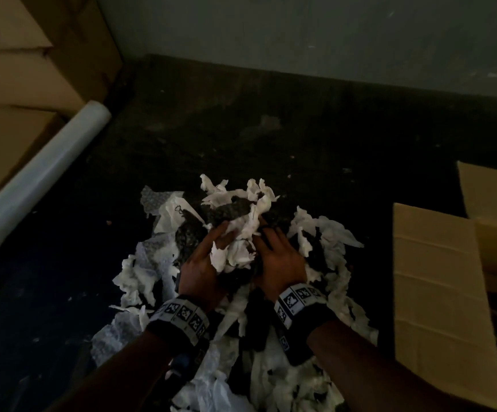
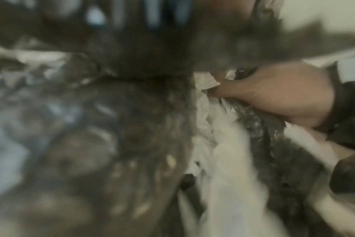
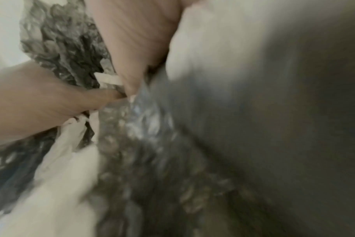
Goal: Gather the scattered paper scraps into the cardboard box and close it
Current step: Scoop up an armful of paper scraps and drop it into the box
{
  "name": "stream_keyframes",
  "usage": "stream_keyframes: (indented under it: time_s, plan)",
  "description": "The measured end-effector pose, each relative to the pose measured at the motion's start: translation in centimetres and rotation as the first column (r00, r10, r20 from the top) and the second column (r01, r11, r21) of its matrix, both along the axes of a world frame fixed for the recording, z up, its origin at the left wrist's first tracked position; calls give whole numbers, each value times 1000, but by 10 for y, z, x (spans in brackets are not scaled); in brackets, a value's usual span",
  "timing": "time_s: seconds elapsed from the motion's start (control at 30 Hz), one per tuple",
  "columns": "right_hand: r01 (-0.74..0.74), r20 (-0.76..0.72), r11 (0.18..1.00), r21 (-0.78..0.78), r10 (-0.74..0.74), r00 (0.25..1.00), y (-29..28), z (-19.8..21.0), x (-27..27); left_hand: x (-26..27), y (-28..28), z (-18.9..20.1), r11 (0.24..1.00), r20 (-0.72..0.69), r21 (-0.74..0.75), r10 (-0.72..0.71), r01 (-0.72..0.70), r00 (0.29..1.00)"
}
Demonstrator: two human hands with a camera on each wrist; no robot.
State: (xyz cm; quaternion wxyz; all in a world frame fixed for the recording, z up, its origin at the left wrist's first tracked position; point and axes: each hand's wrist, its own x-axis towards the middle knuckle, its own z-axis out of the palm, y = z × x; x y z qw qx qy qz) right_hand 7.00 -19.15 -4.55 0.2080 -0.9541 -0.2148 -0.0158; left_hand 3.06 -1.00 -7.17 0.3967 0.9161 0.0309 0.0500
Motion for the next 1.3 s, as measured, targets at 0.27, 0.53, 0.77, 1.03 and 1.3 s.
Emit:
stream_keyframes:
  time_s: [0.27,0.53,0.77,1.03,1.3]
  plan:
    - [26,232,996,85,-45,972,-9,72,-7,-5,-10,87,987,257,43,-160,154,953]
    - [38,434,991,131,-92,896,-52,164,-14,-4,-48,184,968,480,225,-213,115,851]
    - [149,533,971,186,-228,815,-148,229,-28,3,-146,254,951,554,241,-301,196,776]
    - [331,531,929,164,-366,765,-314,251,-55,9,-314,272,911,539,236,-413,339,734]
    - [462,463,878,123,-463,756,-461,227,-84,5,-466,243,843,456,172,-527,510,717]
